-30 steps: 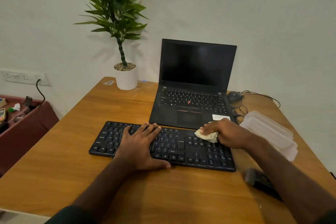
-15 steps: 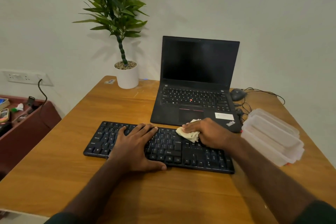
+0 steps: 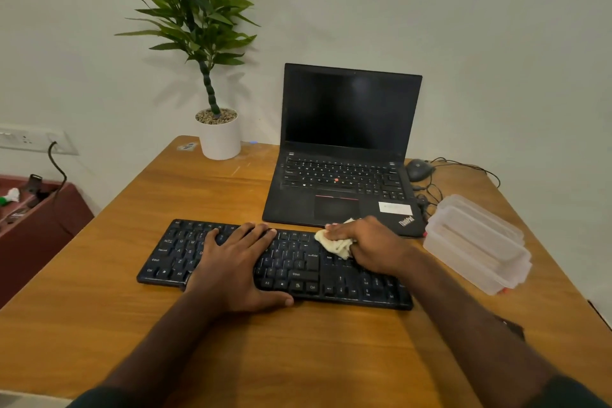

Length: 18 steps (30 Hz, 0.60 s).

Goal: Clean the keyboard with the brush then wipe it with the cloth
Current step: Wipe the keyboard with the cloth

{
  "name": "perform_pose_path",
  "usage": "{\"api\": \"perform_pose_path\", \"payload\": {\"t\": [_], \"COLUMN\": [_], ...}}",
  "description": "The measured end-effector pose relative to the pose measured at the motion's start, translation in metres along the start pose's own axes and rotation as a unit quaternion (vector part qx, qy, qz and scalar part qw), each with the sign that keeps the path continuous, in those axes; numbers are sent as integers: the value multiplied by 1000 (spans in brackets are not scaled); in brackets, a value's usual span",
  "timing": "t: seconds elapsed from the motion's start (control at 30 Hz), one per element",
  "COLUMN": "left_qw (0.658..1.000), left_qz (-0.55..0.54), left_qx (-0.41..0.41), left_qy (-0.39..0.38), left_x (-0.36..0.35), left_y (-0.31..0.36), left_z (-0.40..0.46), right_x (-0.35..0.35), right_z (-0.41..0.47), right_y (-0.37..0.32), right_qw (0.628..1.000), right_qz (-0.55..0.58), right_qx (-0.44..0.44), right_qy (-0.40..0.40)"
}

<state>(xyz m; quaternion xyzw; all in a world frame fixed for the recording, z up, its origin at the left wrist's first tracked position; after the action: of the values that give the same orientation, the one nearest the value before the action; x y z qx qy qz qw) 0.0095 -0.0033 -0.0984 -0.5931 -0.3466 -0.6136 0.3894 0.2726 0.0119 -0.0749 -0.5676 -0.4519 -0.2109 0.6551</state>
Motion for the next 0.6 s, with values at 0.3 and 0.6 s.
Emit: {"api": "perform_pose_path", "payload": {"t": [0.3, 0.6], "left_qw": [1000, 1000], "left_qz": [9, 12], "left_qx": [3, 6], "left_qy": [-17, -22], "left_x": [2, 0], "left_y": [0, -1], "left_z": [-1, 0], "right_x": [23, 10], "right_z": [19, 5], "right_y": [-1, 6], "right_qw": [928, 998], "right_qz": [304, -20], "right_qx": [-62, 21], "right_qy": [204, -56]}}
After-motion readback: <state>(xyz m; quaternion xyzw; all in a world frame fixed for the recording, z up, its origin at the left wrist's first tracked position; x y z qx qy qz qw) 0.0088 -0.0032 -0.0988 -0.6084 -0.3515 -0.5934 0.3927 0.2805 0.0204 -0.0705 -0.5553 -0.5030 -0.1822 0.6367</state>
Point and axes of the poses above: each hand's wrist, its own z-axis towards the middle knuckle, its own x-axis out of the back of the hand, y = z × x, the point moved 3 cm from there along z, towards the middle knuckle, and after that the axes turned 8 degrees about z, right-handed, at the moved point
